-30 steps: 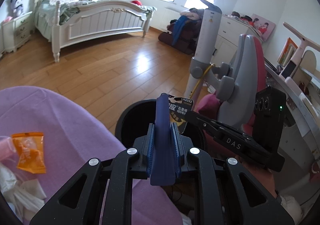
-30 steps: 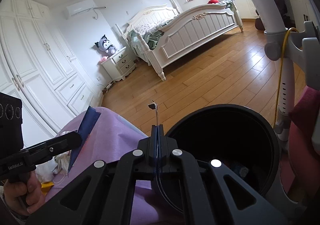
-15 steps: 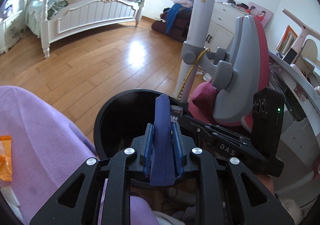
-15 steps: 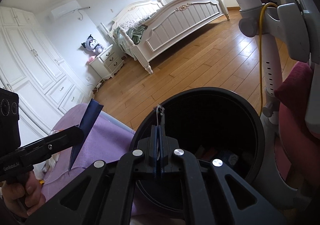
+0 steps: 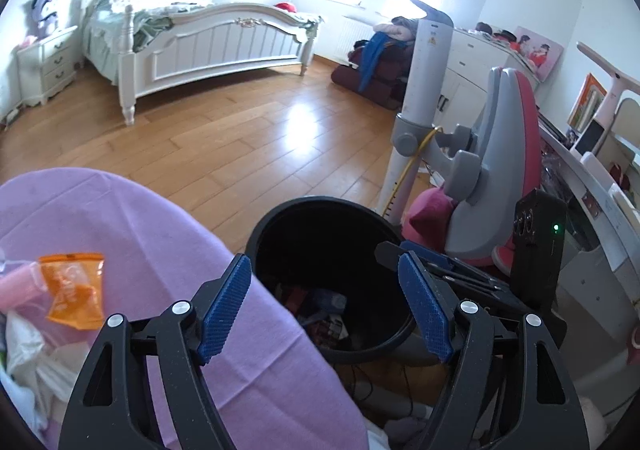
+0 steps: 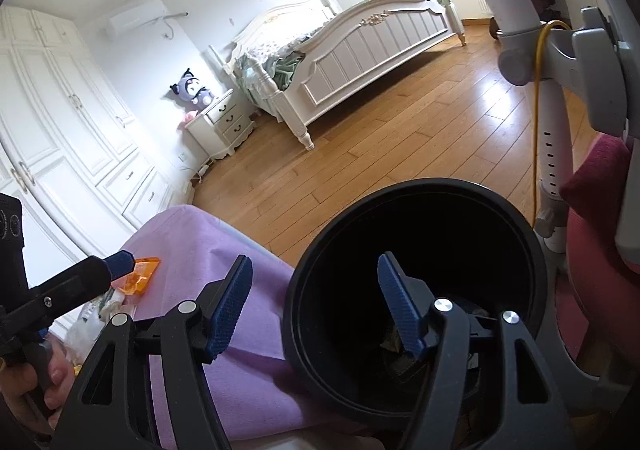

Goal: Collect trash
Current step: 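Open both tools to drop the items into the bin and return to the table, then grasp the white printed bag with the left tool while the right grasps the fluffy white pom-pom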

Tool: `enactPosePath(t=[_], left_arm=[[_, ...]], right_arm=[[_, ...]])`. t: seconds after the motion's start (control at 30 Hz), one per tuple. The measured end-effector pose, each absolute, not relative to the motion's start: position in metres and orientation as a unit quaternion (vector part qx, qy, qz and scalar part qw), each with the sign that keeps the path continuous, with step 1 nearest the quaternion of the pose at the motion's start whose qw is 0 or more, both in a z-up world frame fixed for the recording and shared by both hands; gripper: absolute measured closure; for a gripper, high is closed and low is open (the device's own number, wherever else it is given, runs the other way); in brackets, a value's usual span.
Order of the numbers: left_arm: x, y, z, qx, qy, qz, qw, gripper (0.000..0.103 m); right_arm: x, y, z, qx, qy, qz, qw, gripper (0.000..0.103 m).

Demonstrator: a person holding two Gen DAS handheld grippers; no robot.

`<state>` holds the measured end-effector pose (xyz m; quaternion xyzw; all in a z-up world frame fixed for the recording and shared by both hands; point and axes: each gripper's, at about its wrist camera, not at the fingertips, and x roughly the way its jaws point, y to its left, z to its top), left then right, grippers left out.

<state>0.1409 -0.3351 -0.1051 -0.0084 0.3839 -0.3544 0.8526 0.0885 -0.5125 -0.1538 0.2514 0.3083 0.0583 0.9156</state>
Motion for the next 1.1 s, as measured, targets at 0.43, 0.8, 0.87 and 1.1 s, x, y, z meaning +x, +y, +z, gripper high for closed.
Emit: enactPosePath(t=[0.43,0.8,0.87,1.1], left_arm=[[0.108,-0.151,-0.076,-0.052,0.374,-0.226,0.898,0.027],[0.117,0.012,-0.115,-0.153,0.406,-0.106,0.895,0.027],[0.126,0.023,-0.121,-0.166,0.411,-0.108,0.890,0.027],[0.168,0.034,-0.141,-0.196,0.425,-0.124,0.875,0.027]], right_arm=[[0.107,-0.414,-0.121,0.202,0.329,0.158,0.909,0.037],[0.107,-0.291,-0.112,0.119,0.367,0.279,0.879,0.036],[0.106,-0.268,-0.111,0.102,0.375,0.298,0.872,0.036],[0.100,-0.199,-0.107,0.031,0.394,0.344,0.851,0.036]])
